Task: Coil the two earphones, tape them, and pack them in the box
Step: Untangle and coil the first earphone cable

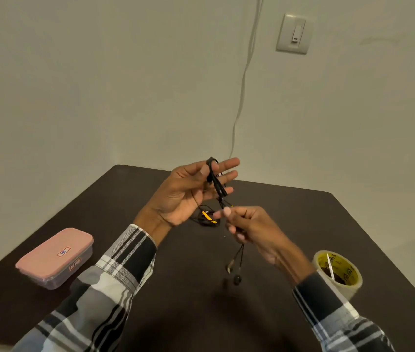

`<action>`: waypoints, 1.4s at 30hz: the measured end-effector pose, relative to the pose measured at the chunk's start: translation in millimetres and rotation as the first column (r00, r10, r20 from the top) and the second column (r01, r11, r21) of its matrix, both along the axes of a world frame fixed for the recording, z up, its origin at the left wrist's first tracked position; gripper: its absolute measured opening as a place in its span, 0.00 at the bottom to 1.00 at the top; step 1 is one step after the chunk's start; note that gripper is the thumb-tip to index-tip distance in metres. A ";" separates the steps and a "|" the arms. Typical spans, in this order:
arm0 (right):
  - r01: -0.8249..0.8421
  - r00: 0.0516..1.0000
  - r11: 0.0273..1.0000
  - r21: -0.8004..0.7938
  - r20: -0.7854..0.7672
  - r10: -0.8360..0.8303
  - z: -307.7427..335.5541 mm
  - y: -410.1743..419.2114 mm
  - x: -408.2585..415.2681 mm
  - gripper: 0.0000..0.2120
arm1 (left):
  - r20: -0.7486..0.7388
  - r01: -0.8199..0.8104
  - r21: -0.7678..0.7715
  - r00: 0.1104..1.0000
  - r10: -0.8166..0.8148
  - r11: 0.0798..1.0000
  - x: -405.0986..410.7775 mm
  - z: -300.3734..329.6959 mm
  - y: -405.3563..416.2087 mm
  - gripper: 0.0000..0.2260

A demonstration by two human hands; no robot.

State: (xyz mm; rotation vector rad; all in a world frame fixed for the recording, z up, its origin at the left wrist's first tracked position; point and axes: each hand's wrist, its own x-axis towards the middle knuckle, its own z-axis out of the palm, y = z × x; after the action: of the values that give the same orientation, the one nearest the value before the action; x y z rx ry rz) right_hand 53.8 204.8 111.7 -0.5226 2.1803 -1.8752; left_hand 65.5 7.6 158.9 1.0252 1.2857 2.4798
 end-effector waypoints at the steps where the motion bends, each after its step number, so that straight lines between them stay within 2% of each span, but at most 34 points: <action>1: -0.007 1.000 0.999 0.038 -0.014 0.007 -5.4 -0.1 5.3 0.14 | 0.018 -0.044 -0.002 0.999 0.044 0.999 -2.1 -0.1 -1.8 0.09; 4: 0.002 0.996 0.986 0.168 -0.084 0.012 -15.5 0.0 19.2 0.11 | 0.077 -0.169 -0.077 0.982 0.175 0.983 -8.8 -4.5 -4.8 0.10; 7: 0.031 0.982 0.946 0.321 -0.184 0.030 -14.9 3.7 28.4 0.09 | 0.082 -0.272 -0.230 0.951 0.298 0.934 -17.1 -13.0 -6.5 0.13; 9: 0.087 0.957 0.881 0.465 -0.284 0.056 -4.9 9.1 33.1 0.08 | 0.038 -0.320 -0.359 0.934 0.356 0.877 -19.0 -17.2 -5.7 0.13; 12: 0.226 0.863 0.717 0.659 -0.477 0.167 22.2 17.1 38.3 0.09 | -0.105 -0.372 -0.547 0.919 0.380 0.750 -16.4 -20.6 -1.9 0.09; 15: 0.369 0.771 0.628 0.685 -0.603 0.203 51.9 22.1 40.3 0.08 | -0.188 -0.373 -0.643 0.923 0.335 0.669 -13.9 -22.6 3.3 0.09; 17: 0.406 0.737 0.631 0.661 -0.645 0.202 69.4 24.1 38.2 0.05 | -0.180 -0.344 -0.674 0.935 0.306 0.654 -10.9 -21.2 6.3 0.09; 20: 0.409 0.683 0.662 0.628 -0.692 0.234 88.4 26.2 31.5 0.08 | -0.173 -0.295 -0.706 0.954 0.247 0.644 -6.7 -19.8 8.9 0.08; 25: 0.347 0.554 0.743 0.573 -0.764 0.331 96.0 29.7 13.2 0.08 | -0.064 -0.174 -0.622 0.983 0.171 0.764 -0.3 -24.6 8.1 0.11; 28: 0.263 0.525 0.818 0.511 -0.787 0.323 84.6 31.8 0.2 0.07 | -0.013 -0.065 -0.567 0.997 0.070 0.821 3.7 -26.9 9.6 0.09; 29: 0.225 0.545 0.849 0.477 -0.785 0.296 78.8 32.2 -3.9 0.07 | 0.023 -0.027 -0.543 0.999 0.047 0.839 5.3 -26.3 10.4 0.08; 32: 0.129 0.683 0.942 0.310 -0.716 0.142 58.8 31.8 -11.1 0.09 | 0.114 0.061 -0.442 0.993 -0.012 0.895 8.4 -24.7 13.5 0.08; 36: 0.084 0.789 0.993 0.081 -0.614 -0.017 34.0 21.2 -5.7 0.15 | 0.139 0.096 -0.349 0.989 -0.050 0.932 11.5 -22.8 20.2 0.09; 39: 0.053 0.906 0.996 -0.075 -0.415 -0.079 22.9 11.1 6.1 0.16 | 0.125 0.095 -0.327 0.991 -0.057 0.940 12.2 -23.9 24.3 0.09; 42: 0.073 0.967 0.981 -0.177 -0.227 -0.113 14.0 5.9 17.4 0.12 | 0.125 0.093 -0.307 0.991 -0.057 0.947 11.5 -27.4 23.4 0.09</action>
State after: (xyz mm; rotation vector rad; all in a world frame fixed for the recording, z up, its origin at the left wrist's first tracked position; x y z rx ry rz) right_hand 71.2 210.6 125.6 -0.7202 2.2366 -2.1599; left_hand 77.1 31.0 131.5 0.8247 1.5091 2.1521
